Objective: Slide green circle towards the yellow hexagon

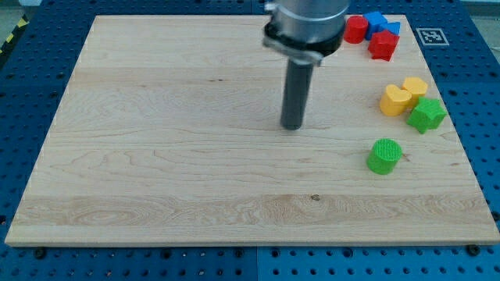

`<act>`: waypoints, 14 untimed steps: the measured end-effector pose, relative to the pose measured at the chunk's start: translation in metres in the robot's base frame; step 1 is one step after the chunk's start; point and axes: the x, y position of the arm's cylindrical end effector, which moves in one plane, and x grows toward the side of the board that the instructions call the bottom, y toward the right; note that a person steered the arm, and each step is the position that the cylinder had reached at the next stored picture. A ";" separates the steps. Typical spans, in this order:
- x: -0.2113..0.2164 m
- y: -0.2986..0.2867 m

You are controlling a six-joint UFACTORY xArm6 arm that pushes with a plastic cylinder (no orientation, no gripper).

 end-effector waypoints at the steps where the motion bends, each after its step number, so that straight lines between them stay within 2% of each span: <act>1: 0.080 0.034; 2: 0.113 0.102; 3: 0.109 0.102; 4: 0.083 0.109; 6: 0.053 0.169; 8: 0.020 0.164; 10: 0.017 0.152; 12: 0.002 0.110; 14: -0.014 0.113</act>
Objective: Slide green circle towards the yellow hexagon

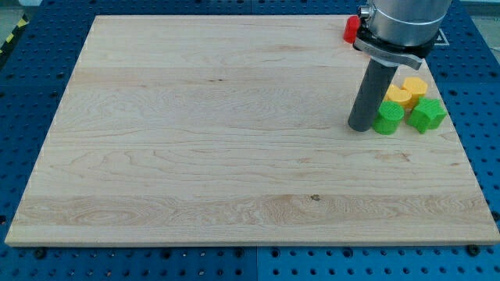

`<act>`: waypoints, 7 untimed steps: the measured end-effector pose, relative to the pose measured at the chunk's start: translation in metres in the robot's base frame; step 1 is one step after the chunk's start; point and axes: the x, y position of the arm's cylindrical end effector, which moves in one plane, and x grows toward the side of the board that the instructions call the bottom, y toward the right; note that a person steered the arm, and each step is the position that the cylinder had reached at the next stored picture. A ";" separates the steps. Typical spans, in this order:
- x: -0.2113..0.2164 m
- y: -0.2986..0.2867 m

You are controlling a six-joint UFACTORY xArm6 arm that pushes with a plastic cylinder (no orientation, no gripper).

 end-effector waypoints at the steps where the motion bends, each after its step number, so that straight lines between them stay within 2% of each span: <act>1: -0.004 0.010; 3: -0.004 0.041; 4: 0.018 -0.065; 6: 0.032 -0.269; 7: 0.032 -0.271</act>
